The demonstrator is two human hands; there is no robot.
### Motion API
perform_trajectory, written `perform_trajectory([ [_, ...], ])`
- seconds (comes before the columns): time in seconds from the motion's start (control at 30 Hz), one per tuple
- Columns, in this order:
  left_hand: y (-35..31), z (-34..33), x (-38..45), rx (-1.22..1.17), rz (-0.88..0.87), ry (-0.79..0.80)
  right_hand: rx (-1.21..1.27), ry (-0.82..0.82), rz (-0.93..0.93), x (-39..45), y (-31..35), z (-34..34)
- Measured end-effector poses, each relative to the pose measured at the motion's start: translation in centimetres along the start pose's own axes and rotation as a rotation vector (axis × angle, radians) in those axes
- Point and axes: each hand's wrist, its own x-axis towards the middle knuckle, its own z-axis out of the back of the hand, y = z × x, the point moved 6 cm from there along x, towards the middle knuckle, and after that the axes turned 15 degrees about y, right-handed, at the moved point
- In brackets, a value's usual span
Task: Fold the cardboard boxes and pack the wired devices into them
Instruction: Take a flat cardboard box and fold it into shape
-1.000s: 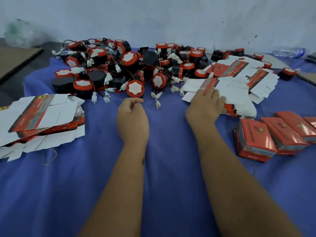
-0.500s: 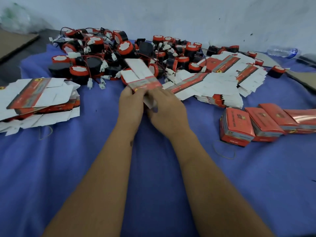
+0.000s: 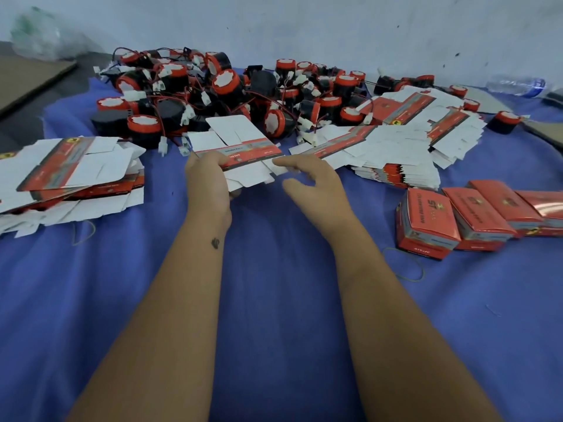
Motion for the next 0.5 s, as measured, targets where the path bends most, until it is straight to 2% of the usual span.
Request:
perform_trajectory([
  [0.13, 0.1, -0.1, 0.1, -0.022, 0.037, 0.03, -0.096, -0.035, 0.002, 0.2, 0.0, 0.3],
  [0.27, 0.1, -0.6, -0.3, -0.024, 0.051, 0.034, -0.06, -0.044, 0.024, 0.2, -0.1, 0.2],
  [0.37, -0.7, -0.6, -0.5, -0.196, -0.019, 0.056, -0.062, -0.021, 0.017, 0.0, 0.2, 0.0],
  [0.43, -1.4, -0.7, -0.6, -0.288, -0.086, 0.113, -0.198, -0.004, 0.027, -0.2, 0.7, -0.3],
  [0.5, -2.3, -0.9, -1.1, -0.134, -0.176, 0.14, -0.359, -0.009, 0.045, -0.2, 1.3, -0.5],
])
